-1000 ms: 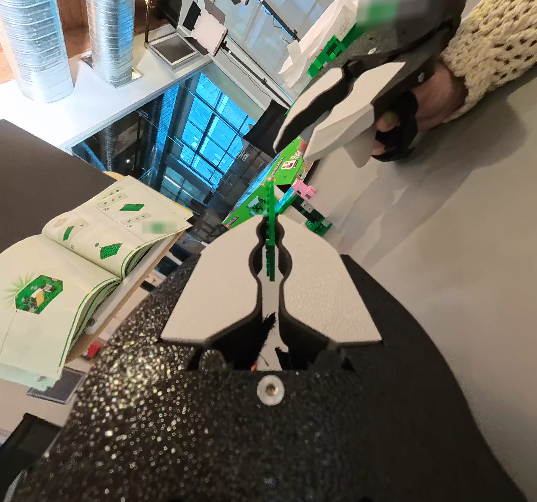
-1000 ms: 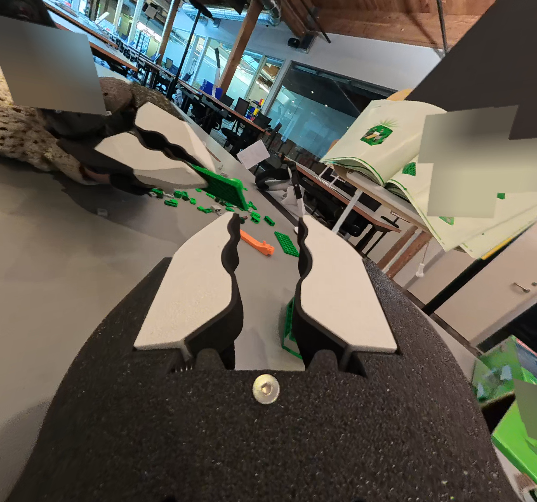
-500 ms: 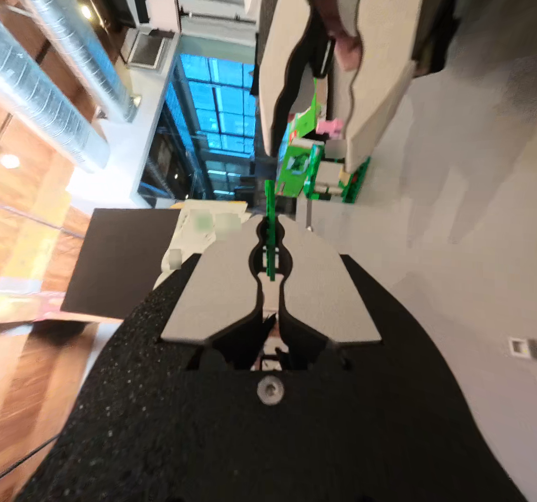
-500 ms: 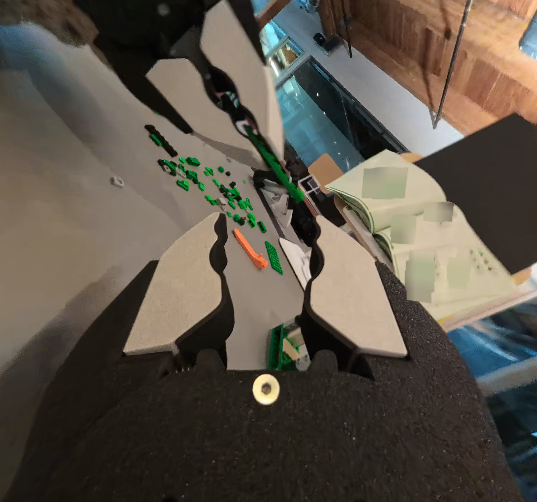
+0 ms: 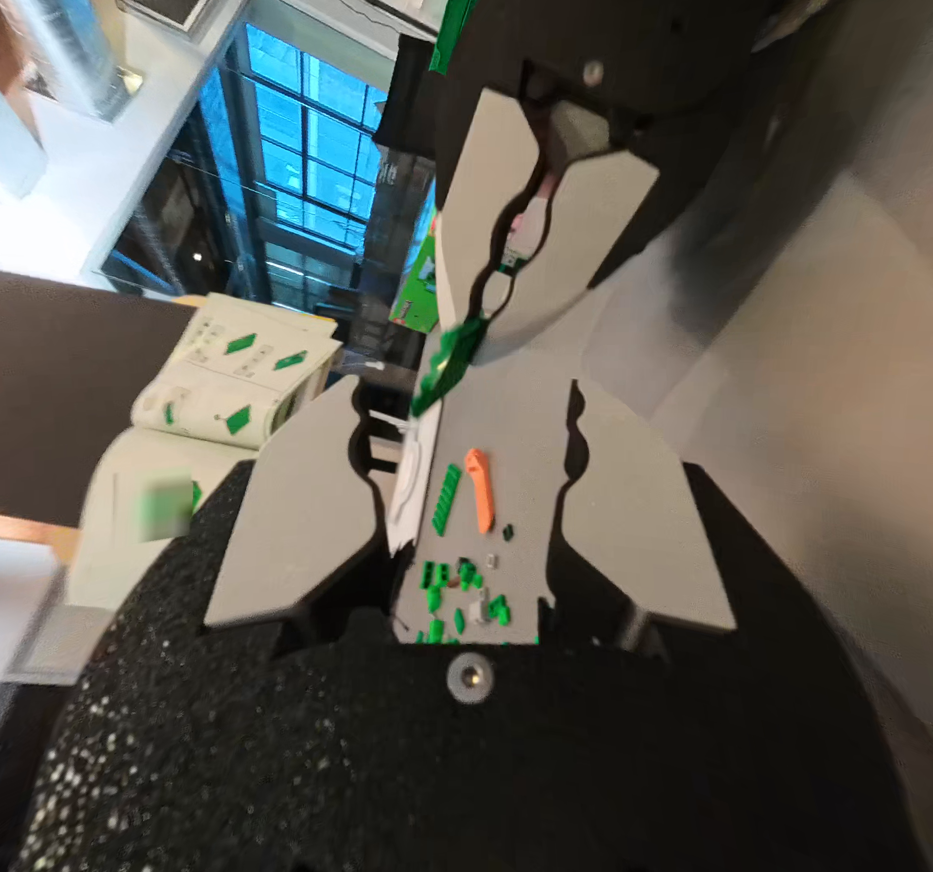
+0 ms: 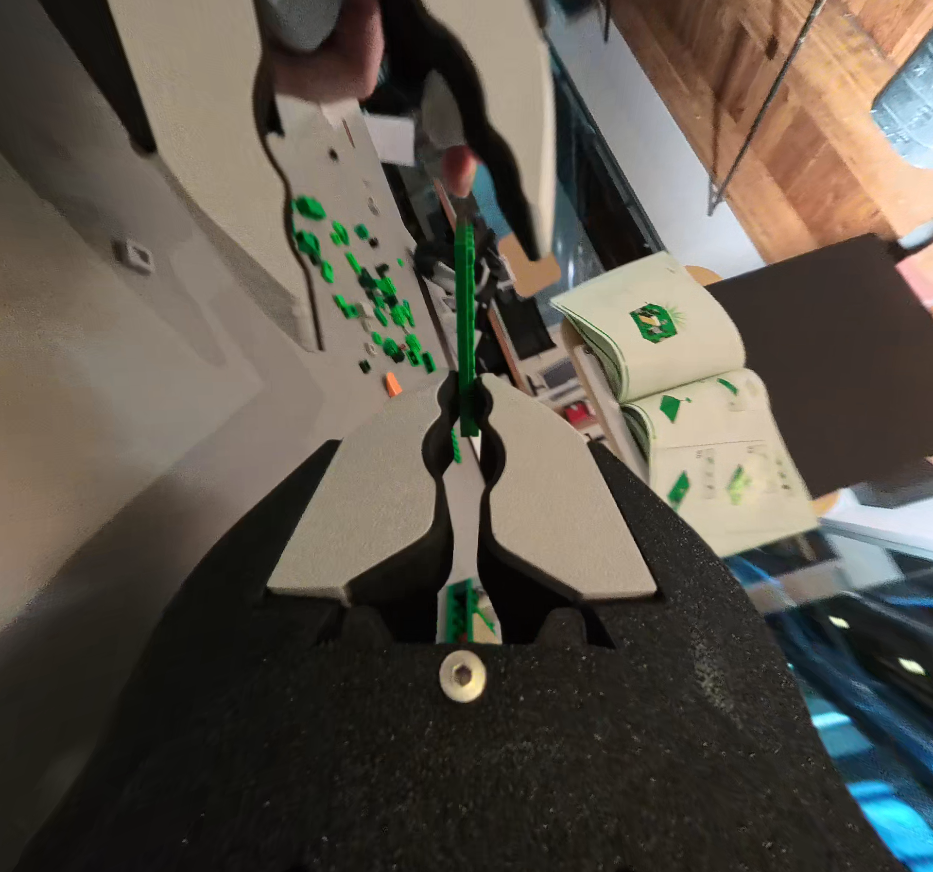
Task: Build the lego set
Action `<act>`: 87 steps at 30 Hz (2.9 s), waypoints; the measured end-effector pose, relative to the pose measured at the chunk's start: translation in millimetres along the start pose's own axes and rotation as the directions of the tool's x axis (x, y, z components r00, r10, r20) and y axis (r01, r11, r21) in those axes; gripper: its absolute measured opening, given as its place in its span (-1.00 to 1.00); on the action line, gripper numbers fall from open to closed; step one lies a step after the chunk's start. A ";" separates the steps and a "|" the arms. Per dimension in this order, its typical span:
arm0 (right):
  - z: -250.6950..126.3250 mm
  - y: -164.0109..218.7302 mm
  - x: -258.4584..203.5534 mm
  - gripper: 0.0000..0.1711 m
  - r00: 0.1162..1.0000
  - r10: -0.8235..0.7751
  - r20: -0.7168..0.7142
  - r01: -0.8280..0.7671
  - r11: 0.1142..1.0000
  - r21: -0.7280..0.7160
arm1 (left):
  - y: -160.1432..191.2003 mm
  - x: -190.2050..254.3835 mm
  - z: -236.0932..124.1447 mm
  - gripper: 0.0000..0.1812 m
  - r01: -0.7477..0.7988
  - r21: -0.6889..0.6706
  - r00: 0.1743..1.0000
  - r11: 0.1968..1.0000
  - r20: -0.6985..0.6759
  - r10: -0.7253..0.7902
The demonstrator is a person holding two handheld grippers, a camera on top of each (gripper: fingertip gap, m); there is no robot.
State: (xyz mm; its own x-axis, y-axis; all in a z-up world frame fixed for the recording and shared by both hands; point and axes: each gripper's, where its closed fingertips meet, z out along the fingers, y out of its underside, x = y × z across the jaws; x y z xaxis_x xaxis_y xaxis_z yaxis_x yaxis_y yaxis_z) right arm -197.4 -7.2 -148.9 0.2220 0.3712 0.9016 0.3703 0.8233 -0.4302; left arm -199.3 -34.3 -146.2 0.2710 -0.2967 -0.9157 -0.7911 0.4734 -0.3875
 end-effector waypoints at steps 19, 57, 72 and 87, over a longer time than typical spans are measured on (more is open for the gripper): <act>3.9 -27.9 -35.3 -0.74 0.843 0.368 0.392 -0.418 0.907 0.047 | 15.9 14.8 -29.0 -0.95 -0.245 0.017 0.968 0.969 0.056 0.244; 88.0 18.7 -13.6 -0.97 0.412 0.886 0.214 -0.827 0.462 -0.320 | 169.3 -88.9 -96.3 -0.95 0.163 -0.316 0.898 0.935 0.439 -0.008; 94.6 19.8 -40.6 -0.83 0.495 0.837 0.235 -0.700 0.544 -0.462 | 191.9 -94.1 -105.9 -0.95 0.373 -0.264 0.831 0.890 0.521 -0.194; 217.9 23.8 -39.5 -1.00 0.087 0.983 0.159 -0.379 0.180 -0.908 | 197.7 -102.8 -115.5 -0.95 0.459 -0.207 0.766 0.864 0.584 -0.267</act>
State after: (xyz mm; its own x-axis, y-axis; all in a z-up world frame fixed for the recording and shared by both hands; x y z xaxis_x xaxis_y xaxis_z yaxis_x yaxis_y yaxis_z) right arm -393.9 91.3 -184.8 0.2402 0.9104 -0.3370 0.8011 -0.3819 -0.4608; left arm -446.8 -6.0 -116.3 0.7390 0.1311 -0.6608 -0.6730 0.1011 -0.7327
